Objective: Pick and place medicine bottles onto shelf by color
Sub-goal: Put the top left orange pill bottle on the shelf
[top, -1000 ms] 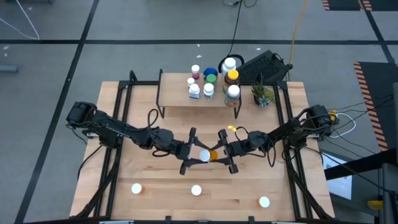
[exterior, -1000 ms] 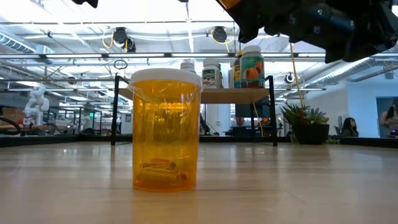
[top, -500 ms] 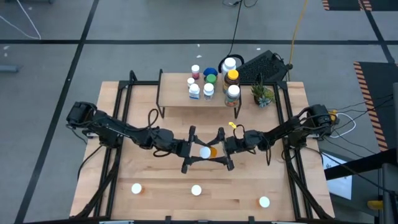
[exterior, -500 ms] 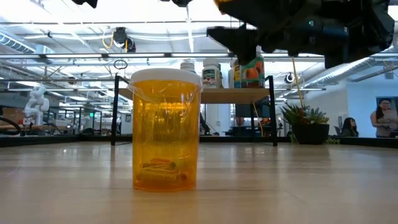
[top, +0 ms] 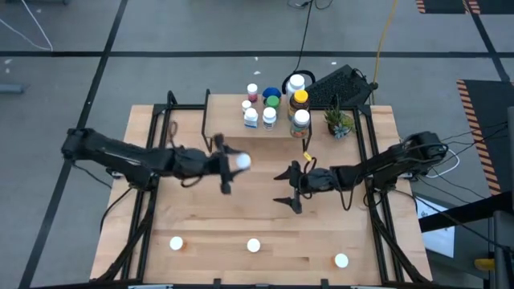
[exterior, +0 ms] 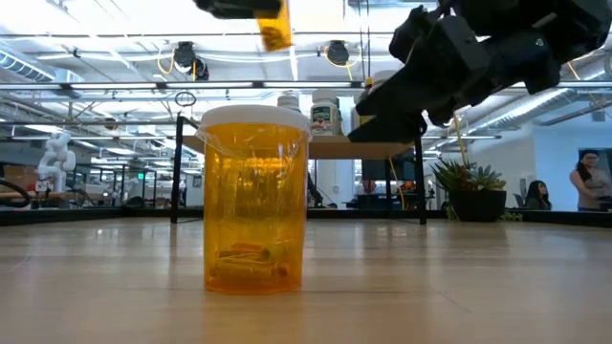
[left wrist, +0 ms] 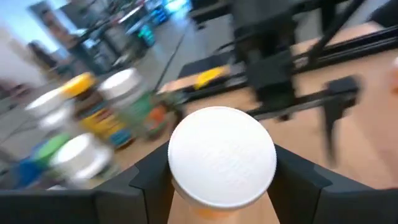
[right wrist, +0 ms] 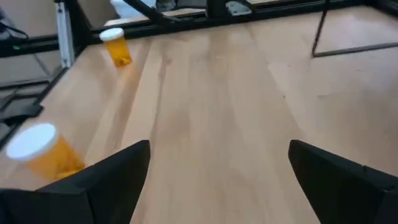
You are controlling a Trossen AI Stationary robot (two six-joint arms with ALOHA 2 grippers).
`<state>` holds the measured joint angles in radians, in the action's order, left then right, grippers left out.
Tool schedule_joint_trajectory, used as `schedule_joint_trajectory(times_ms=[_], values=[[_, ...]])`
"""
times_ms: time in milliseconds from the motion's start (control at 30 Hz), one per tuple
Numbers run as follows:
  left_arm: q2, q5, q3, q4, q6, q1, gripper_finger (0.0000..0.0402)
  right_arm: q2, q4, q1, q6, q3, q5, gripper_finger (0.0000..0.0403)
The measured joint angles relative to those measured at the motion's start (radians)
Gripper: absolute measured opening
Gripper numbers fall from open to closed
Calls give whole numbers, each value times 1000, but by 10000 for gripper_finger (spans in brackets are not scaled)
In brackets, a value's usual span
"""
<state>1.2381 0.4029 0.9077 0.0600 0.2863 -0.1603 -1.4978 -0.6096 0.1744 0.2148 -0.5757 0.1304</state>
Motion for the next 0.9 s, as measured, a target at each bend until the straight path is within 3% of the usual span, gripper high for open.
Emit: schedule_joint_trajectory(times_ms=[200,333,533,633,900], values=[[-129,14,0,-155,-3,186,203,-6,37,41,93,0,32,379],[-130,-95,1,-157,-1,371,206,-7,82,89,140,0,120,380],[-38,-261,51,-160,-50,629,214,-2,98,121,137,0,278,380],[17,-346,83,-171,-66,721,215,-2,105,121,134,0,286,380],[193,-445,183,-183,-79,853,215,-2,115,119,113,0,288,380]])
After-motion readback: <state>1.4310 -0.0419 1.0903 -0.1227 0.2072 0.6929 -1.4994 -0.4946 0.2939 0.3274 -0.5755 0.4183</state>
